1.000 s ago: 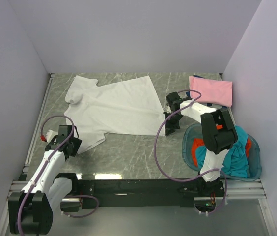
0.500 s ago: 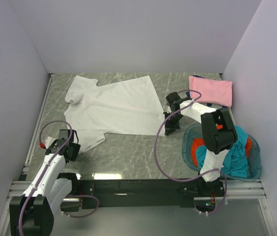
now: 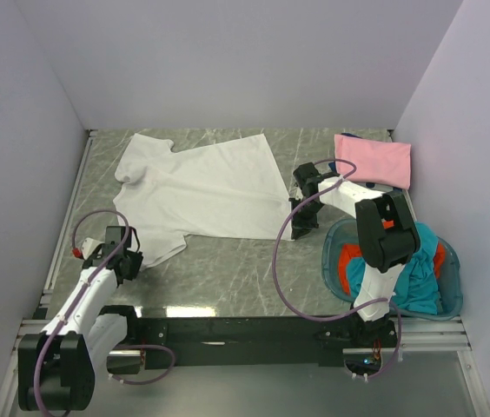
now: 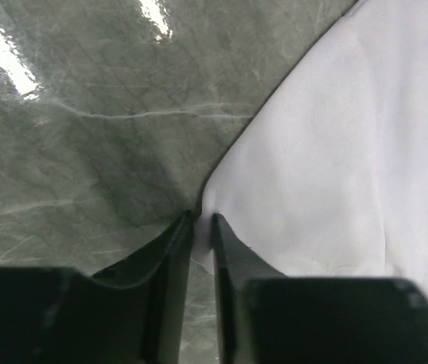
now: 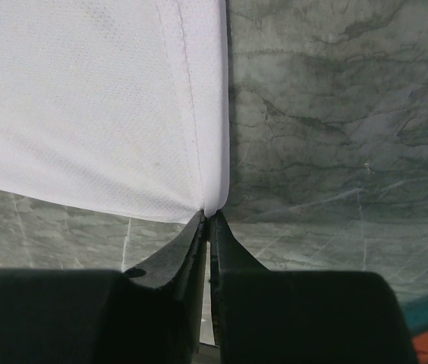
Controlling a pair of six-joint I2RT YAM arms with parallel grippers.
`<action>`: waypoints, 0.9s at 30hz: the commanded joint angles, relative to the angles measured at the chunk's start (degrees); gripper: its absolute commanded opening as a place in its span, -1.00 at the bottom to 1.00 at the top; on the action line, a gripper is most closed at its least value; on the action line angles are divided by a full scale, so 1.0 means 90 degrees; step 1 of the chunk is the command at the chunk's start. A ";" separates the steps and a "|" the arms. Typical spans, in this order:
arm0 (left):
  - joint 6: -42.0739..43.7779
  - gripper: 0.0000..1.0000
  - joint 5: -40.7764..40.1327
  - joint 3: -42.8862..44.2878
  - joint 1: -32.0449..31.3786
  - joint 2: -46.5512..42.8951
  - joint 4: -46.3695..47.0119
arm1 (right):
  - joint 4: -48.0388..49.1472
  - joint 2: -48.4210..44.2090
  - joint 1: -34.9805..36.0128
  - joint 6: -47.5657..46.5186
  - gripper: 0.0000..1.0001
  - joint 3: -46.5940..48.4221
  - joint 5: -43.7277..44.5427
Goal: Fold and stack the t-shirts
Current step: Fold the tshirt
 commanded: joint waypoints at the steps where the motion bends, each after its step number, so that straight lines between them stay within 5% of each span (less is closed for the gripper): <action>1: 0.0105 -0.55 0.0264 -0.0196 0.0013 0.0046 0.0077 | -0.0042 0.0032 0.0000 -0.0041 -0.83 -0.0027 0.0156; 8: 0.0105 -0.99 0.0294 -0.0041 0.0023 -0.0061 -0.0117 | -0.0140 -0.0017 -0.0009 -0.0079 -0.87 0.0002 0.0146; 27: -0.1087 -0.99 0.0197 0.1190 0.0023 -0.2756 -0.2948 | -0.0833 -0.0427 0.0137 -0.0187 -1.00 0.0305 0.0097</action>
